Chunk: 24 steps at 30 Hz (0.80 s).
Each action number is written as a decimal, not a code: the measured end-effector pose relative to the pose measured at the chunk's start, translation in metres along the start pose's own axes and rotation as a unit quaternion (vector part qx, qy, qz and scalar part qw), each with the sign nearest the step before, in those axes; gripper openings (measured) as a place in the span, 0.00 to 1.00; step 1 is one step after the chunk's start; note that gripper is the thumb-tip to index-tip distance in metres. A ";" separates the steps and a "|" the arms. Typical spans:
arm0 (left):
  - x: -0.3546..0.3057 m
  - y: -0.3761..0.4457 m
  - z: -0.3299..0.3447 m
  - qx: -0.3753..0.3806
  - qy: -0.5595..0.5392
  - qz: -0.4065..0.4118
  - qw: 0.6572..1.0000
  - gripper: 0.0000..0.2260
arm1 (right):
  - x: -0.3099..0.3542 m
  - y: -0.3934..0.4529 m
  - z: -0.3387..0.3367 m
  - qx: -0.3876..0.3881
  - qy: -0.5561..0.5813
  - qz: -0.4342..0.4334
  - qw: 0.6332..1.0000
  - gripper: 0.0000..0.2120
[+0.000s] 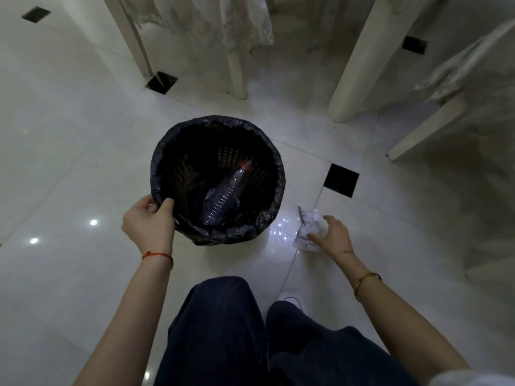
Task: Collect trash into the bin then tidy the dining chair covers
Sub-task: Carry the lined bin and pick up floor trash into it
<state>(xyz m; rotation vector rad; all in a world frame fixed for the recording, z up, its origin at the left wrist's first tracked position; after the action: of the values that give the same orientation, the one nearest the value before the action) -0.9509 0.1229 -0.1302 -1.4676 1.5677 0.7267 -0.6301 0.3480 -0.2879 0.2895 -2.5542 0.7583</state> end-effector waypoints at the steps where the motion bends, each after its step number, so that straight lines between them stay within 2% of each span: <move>1: 0.001 0.000 0.001 0.000 -0.002 -0.002 1.000 0.05 | -0.002 0.004 0.006 0.003 0.002 0.009 1.000 0.40; 7: 0.005 0.005 0.004 0.004 -0.016 -0.015 1.000 0.07 | -0.004 0.020 0.039 -0.017 -0.031 0.015 0.999 0.38; 10: 0.003 0.005 0.004 0.008 -0.017 -0.015 1.000 0.03 | -0.006 0.023 0.045 -0.051 -0.024 0.018 0.998 0.31; 14: -0.004 0.003 0.002 0.014 -0.022 -0.019 0.999 0.08 | -0.009 0.025 0.039 -0.081 0.009 0.005 0.997 0.19; 19: -0.010 -0.002 0.003 0.025 -0.016 -0.008 1.000 0.08 | 0.019 0.003 -0.010 -0.199 0.103 -0.043 0.974 0.11; 21: -0.010 -0.002 0.004 0.034 -0.012 -0.004 0.999 0.02 | 0.038 -0.011 -0.041 -0.237 0.157 -0.075 0.956 0.10; 24: -0.015 -0.007 0.006 0.047 -0.002 -0.001 0.999 0.03 | 0.078 -0.039 -0.095 -0.270 0.223 -0.124 0.929 0.12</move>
<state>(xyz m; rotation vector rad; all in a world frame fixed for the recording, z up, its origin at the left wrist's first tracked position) -0.9434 0.1337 -0.1191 -1.3984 1.5761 0.6446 -0.6505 0.3631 -0.1619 0.2174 -2.1256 0.0010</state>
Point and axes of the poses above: each hand's wrist, its own y-axis towards the middle knuckle, its own z-axis out of the palm, x = y × z, the point moved 4 cm from there along y, towards the middle knuckle, and after that the axes turned 1 degree about -z, right-handed, at the moved point
